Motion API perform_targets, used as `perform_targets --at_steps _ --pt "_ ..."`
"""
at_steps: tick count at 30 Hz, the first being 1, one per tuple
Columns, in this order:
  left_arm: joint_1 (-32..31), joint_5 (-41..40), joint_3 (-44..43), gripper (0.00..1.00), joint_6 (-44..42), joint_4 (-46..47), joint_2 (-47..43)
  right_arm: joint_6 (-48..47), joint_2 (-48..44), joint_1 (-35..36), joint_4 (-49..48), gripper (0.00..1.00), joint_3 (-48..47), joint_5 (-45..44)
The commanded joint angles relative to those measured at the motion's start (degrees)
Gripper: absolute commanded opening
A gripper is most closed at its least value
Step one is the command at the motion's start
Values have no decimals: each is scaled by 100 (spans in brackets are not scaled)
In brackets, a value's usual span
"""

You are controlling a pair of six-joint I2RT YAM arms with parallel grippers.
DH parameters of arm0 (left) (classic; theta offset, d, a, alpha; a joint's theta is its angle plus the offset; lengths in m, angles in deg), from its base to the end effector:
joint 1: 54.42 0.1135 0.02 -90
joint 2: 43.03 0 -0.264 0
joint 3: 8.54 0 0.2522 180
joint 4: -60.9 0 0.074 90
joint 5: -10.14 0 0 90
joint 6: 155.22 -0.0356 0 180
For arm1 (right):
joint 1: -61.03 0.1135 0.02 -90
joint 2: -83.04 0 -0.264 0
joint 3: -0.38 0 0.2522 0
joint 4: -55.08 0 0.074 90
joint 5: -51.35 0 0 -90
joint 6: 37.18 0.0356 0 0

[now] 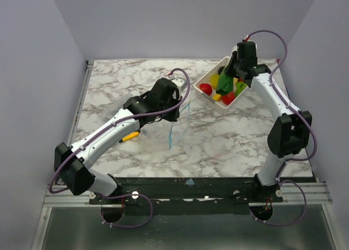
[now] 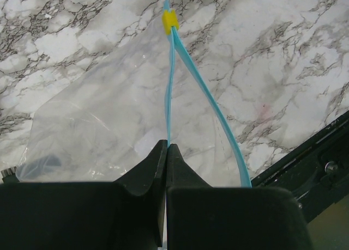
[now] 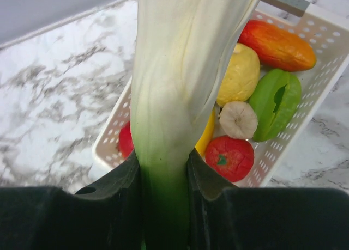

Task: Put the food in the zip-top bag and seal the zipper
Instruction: Pick up the fake vegetable from the bin, then place the fake vegetable in the zipper food storage bag.

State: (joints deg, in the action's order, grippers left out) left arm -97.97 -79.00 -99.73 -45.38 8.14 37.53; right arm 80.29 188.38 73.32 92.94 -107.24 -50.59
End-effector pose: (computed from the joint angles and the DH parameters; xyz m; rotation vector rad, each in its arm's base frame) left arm 0.2213 -0.2111 0.3469 0.4961 2.3248 -0.5695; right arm 0.4221 0.0844 0.3148 0.4038 2.1435 0.1666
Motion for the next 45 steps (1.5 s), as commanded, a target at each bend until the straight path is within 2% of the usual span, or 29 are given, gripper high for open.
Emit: perform_targets --at_steps 1,3,8,12,19,23,30,39,45 --pt "53 126 -1 0 64 77 109 -1112 -586 -22 1495 18 -277 1332" --pt "64 98 9 0 64 85 142 -1209 -900 -15 1933 18 -128 2089" --pt "74 166 103 0 149 248 228 -1005 -2055 25 2046 18 1050 3970" --pt "70 306 205 0 318 492 315 -789 -2555 275 2201 18 1627 5203" --pt "-20 -116 424 0 515 914 315 -191 -3176 505 2259 17 1918 6392" --pt "-118 -690 646 0 745 1082 153 132 -3303 698 2379 16 2099 6520" --pt "-317 -1142 924 0 1154 1276 -70 504 -3416 1275 2138 14 2885 6502" --pt "-582 -1091 1136 0 1287 1750 -268 679 -3338 1471 1573 11 3621 6562" --pt "-740 -1048 1194 0 1266 2006 -383 652 -3189 1493 1567 9 3690 6480"
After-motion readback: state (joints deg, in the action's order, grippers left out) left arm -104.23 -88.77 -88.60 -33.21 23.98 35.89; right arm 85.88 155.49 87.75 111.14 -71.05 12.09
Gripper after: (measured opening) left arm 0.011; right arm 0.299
